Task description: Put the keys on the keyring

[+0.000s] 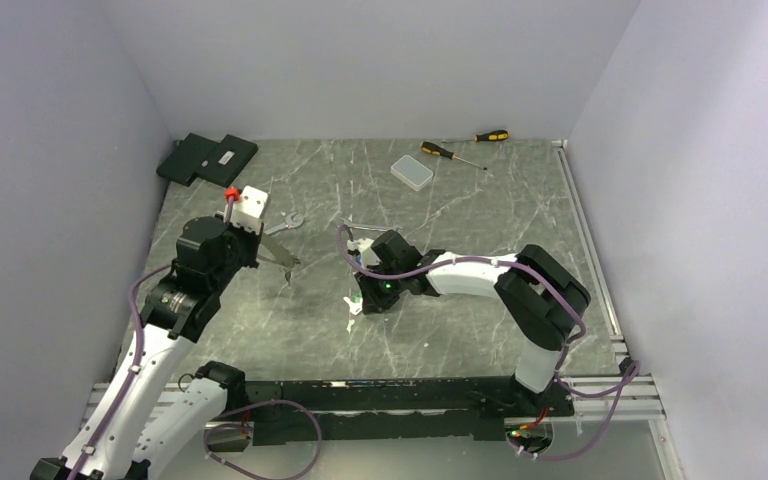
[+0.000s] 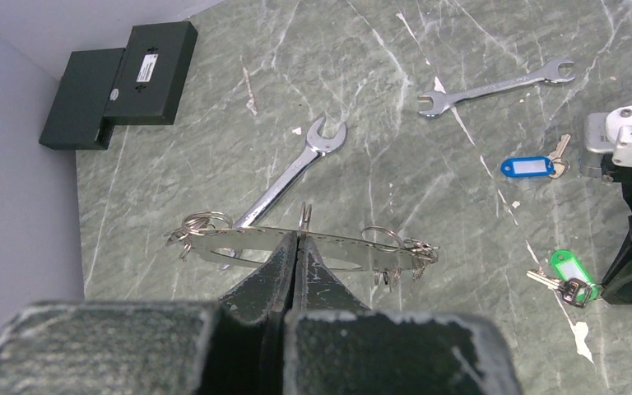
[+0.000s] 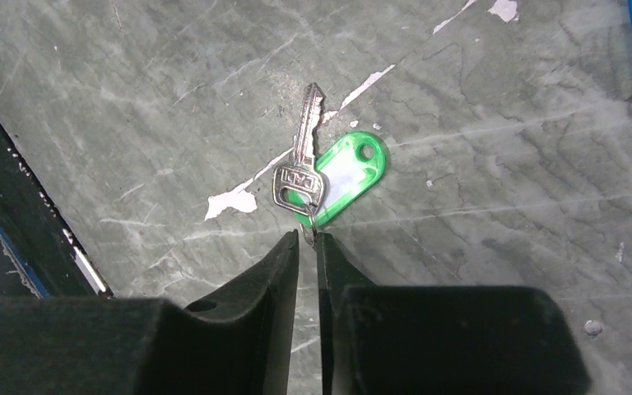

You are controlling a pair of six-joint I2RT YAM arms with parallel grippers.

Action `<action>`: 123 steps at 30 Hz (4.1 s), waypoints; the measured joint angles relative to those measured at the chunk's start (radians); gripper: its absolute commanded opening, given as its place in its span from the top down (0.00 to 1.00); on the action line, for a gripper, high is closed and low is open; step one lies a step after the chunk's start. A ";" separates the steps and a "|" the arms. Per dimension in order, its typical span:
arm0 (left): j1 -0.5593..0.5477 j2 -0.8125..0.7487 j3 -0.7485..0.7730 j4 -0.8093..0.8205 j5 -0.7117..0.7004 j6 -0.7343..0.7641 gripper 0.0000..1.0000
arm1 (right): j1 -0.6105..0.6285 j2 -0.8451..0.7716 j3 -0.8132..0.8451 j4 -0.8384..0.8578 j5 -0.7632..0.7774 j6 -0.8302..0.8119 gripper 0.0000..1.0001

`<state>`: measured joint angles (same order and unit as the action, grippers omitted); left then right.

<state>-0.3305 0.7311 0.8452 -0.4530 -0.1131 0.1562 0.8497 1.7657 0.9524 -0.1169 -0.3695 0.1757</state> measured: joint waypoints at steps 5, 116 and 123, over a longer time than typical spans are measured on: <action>0.000 0.000 0.000 0.000 0.004 0.000 1.00 | 0.000 0.001 0.000 0.013 -0.003 0.000 0.96; -0.027 0.242 -0.016 0.112 0.818 -0.002 1.00 | 0.020 -0.271 0.281 -0.055 -0.104 -0.183 1.00; -0.027 0.241 -0.016 0.112 0.810 -0.002 1.00 | 0.021 -0.269 0.281 -0.056 -0.090 -0.183 1.00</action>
<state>-0.3580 0.9726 0.8288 -0.3412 0.6971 0.1547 0.8707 1.4971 1.2335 -0.1730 -0.4599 -0.0071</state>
